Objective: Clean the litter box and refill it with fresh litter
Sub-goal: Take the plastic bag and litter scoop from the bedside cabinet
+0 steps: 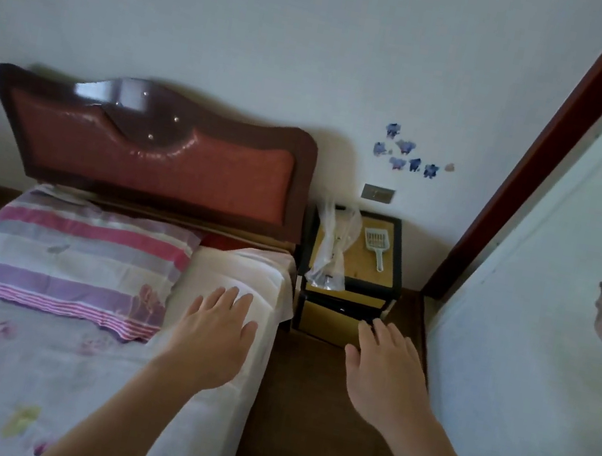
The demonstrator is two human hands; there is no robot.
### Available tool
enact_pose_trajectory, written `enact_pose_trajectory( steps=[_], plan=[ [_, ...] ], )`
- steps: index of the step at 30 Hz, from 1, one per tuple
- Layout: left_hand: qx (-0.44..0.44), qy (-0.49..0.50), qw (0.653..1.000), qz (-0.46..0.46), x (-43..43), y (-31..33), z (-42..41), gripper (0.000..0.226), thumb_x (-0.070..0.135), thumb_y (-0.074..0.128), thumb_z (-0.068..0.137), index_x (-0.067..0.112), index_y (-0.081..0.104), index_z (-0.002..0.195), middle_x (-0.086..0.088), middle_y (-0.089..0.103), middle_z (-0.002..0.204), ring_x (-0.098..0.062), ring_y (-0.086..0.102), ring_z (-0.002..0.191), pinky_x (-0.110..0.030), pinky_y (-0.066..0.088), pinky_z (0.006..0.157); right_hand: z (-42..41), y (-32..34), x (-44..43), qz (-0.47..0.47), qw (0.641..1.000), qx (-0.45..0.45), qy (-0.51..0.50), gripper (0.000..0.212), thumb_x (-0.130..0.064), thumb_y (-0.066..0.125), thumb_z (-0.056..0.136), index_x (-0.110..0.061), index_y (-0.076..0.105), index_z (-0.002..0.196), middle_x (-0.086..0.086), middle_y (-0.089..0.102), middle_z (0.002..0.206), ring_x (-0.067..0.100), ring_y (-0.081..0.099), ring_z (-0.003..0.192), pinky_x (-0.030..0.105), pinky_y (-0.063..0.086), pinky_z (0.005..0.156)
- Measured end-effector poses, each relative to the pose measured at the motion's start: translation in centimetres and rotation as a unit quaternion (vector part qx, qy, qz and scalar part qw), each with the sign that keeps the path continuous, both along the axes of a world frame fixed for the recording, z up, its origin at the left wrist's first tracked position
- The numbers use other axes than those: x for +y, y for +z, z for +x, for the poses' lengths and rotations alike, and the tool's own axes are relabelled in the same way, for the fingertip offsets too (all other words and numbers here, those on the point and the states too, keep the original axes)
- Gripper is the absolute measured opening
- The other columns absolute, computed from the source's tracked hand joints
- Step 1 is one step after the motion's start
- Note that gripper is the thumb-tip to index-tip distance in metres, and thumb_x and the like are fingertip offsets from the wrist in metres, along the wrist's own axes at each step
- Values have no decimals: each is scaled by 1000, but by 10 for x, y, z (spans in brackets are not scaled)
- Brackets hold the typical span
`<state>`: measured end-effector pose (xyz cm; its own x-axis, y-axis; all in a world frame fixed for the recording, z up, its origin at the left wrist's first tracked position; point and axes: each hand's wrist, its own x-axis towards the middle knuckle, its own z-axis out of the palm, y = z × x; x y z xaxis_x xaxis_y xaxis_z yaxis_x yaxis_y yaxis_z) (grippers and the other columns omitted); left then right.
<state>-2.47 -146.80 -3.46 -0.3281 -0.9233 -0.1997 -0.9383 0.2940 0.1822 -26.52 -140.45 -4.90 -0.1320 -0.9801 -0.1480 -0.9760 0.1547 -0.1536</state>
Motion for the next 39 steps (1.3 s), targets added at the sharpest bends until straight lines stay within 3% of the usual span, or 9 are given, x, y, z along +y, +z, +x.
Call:
enact_pose_trajectory(
  steps=[6, 12, 15, 21, 26, 34, 39],
  plan=[
    [18, -5, 1000, 8, -94, 5, -66, 54, 40, 24, 103, 21, 22, 153, -3, 21, 162, -20, 15, 150, -39, 16, 120, -74, 0, -105, 6, 1000, 19, 3, 52, -43, 28, 104, -19, 36, 151, 5, 37, 157, 24, 30, 147, 43, 25, 120],
    [21, -16, 1000, 13, -176, -7, -98, 48, 35, 31, 102, 19, 33, 148, -2, 36, 153, -20, 31, 141, -38, 27, 115, -104, -15, -189, 9, 1000, 18, -3, 46, -46, 27, 100, -24, 53, 131, -2, 58, 129, 15, 52, 120, 36, 46, 102],
    [28, -36, 999, 21, -229, -31, -112, 46, 35, 35, 99, 19, 38, 142, -1, 42, 146, -20, 38, 135, -39, 34, 112, -117, -29, -227, 13, 1000, 15, -16, 41, -44, 30, 101, -23, 54, 127, -3, 57, 123, 15, 53, 113, 32, 46, 99],
    [45, -56, 995, 64, -332, -80, -153, 47, 41, 29, 99, 25, 40, 142, 4, 45, 145, -19, 37, 137, -42, 33, 113, -145, -59, -302, 32, 997, 16, -62, 42, -43, 33, 103, -24, 49, 136, -4, 55, 133, 13, 50, 122, 31, 40, 104],
    [32, -65, 994, 78, -396, -110, -189, 40, 40, 35, 101, 20, 45, 135, 1, 50, 137, -20, 46, 128, -38, 38, 108, -175, -95, -357, 36, 995, -24, -90, 38, -43, 34, 103, -25, 49, 133, -6, 57, 124, 10, 53, 111, 27, 43, 96],
    [42, -17, 991, 127, -466, -226, -249, 39, 47, 37, 96, 22, 48, 124, -2, 56, 123, -23, 56, 107, -45, 50, 90, -225, -218, -430, 79, 988, -73, -110, 47, -47, 33, 102, -20, 45, 139, -2, 57, 121, 13, 57, 104, 35, 54, 87],
    [22, 29, 985, 171, -479, -311, -268, 58, 53, 39, 97, 17, 34, 143, -10, 44, 142, -30, 52, 121, -46, 46, 99, -247, -304, -452, 119, 978, -102, -136, 43, -49, 36, 101, -21, 51, 131, -3, 58, 113, 14, 60, 97, 36, 57, 81]
  ],
)
